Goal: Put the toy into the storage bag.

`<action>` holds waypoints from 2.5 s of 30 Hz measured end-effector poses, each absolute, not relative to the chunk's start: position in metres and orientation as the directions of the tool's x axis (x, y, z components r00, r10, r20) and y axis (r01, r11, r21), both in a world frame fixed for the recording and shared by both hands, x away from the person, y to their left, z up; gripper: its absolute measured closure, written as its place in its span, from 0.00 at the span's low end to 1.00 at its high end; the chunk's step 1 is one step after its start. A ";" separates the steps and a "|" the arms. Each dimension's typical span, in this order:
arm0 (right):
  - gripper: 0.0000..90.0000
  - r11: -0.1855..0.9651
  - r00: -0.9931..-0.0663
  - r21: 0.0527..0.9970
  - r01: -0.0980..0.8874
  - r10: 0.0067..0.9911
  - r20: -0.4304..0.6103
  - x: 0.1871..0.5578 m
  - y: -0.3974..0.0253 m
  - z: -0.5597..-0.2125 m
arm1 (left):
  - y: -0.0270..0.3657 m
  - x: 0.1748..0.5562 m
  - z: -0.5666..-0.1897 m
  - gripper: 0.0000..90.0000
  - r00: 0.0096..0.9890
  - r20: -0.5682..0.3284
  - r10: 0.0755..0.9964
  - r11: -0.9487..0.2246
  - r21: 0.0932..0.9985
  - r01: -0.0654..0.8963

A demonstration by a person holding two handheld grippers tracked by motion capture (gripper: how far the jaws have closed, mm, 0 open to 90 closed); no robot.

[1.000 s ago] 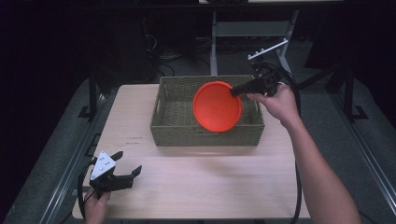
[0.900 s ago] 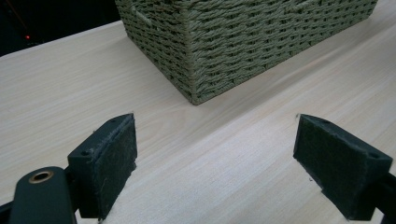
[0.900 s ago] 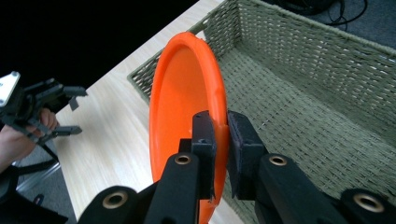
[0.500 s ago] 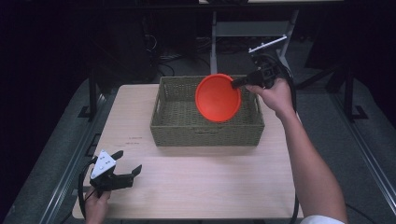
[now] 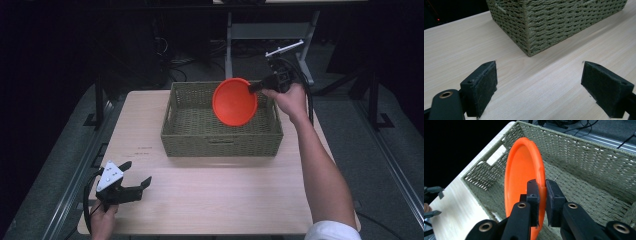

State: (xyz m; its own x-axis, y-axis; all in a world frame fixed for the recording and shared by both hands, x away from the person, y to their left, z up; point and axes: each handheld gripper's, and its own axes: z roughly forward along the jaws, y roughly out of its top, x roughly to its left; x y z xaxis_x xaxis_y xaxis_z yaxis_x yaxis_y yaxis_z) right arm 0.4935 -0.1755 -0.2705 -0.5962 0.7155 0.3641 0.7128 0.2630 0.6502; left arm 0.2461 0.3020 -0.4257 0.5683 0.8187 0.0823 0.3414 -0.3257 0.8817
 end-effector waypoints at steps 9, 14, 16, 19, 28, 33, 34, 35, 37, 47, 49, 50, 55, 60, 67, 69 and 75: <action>0.91 0.240 -0.559 0.631 0.738 0.740 0.373 0.507 -0.171 -0.287 | 0.302 0.246 -0.425 0.14 0.568 0.088 0.819 -0.329 0.882 0.338; 0.91 0.241 -0.552 0.624 0.743 0.747 0.370 0.513 -0.168 -0.296 | 0.302 0.245 -0.425 0.14 0.567 0.086 0.819 -0.327 0.882 0.338; 0.91 0.236 -0.542 0.613 0.754 0.752 0.377 0.514 -0.167 -0.299 | 0.302 0.246 -0.425 0.14 0.569 0.090 0.818 -0.330 0.883 0.335; 0.91 0.227 -0.528 0.605 0.763 0.758 0.383 0.517 -0.166 -0.306 | 0.302 0.245 -0.425 0.14 0.569 0.087 0.817 -0.329 0.882 0.338; 0.91 0.229 -0.500 0.563 0.794 0.772 0.392 0.523 -0.161 -0.328 | 0.302 0.245 -0.425 0.14 0.572 0.096 0.815 -0.340 0.878 0.337; 0.91 0.234 -0.500 0.555 0.798 0.771 0.394 0.525 -0.153 -0.333 | 0.302 0.245 -0.425 0.14 0.571 0.093 0.816 -0.336 0.879 0.338; 0.91 0.235 -0.498 0.551 0.801 0.773 0.394 0.525 -0.152 -0.333 | 0.302 0.245 -0.425 0.14 0.571 0.093 0.816 -0.337 0.879 0.338; 0.91 0.239 -0.499 0.550 0.800 0.774 0.390 0.526 -0.150 -0.334 | 0.302 0.245 -0.425 0.14 0.571 0.093 0.815 -0.337 0.879 0.338; 0.91 0.248 -0.502 0.544 0.802 0.774 0.387 0.527 -0.149 -0.337 | 0.302 0.245 -0.424 0.14 0.572 0.093 0.815 -0.338 0.879 0.337; 0.91 0.260 -0.490 0.511 0.819 0.781 0.388 0.529 -0.142 -0.354 | 0.302 0.245 -0.424 0.14 0.573 0.093 0.814 -0.336 0.880 0.334; 0.91 0.264 -0.485 0.500 0.825 0.785 0.386 0.530 -0.142 -0.358 | 0.302 0.245 -0.425 0.14 0.573 0.093 0.814 -0.335 0.882 0.333; 0.91 0.267 -0.482 0.493 0.828 0.788 0.382 0.530 -0.142 -0.359 | 0.302 0.244 -0.425 0.14 0.574 0.093 0.814 -0.335 0.881 0.333; 0.91 0.276 -0.482 0.483 0.831 0.791 0.377 0.531 -0.142 -0.361 | 0.301 0.245 -0.425 0.14 0.573 0.092 0.814 -0.334 0.882 0.333; 0.91 0.278 -0.471 0.468 0.839 0.801 0.369 0.532 -0.143 -0.364 | 0.302 0.245 -0.425 0.14 0.573 0.094 0.814 -0.335 0.882 0.331; 0.90 0.269 -0.459 0.459 0.847 0.806 0.373 0.534 -0.145 -0.367 | 0.302 0.244 -0.425 0.14 0.573 0.094 0.814 -0.336 0.881 0.332; 0.90 0.269 -0.454 0.453 0.850 0.810 0.372 0.534 -0.145 -0.367 | 0.302 0.244 -0.425 0.14 0.573 0.094 0.814 -0.335 0.883 0.331; 0.81 0.269 -0.436 0.432 0.861 0.829 0.351 0.534 -0.144 -0.369 | 0.303 0.243 -0.424 0.14 0.571 0.098 0.815 -0.336 0.883 0.328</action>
State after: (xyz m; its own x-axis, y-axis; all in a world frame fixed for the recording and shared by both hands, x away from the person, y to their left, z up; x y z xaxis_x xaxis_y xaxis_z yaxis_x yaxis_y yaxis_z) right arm 0.5339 -0.1438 -0.3694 -0.4359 0.8285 0.3514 0.8605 0.2694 0.4324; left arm 0.2433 0.3026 -0.4240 0.5714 0.8148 0.0976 0.3282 -0.3359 0.8829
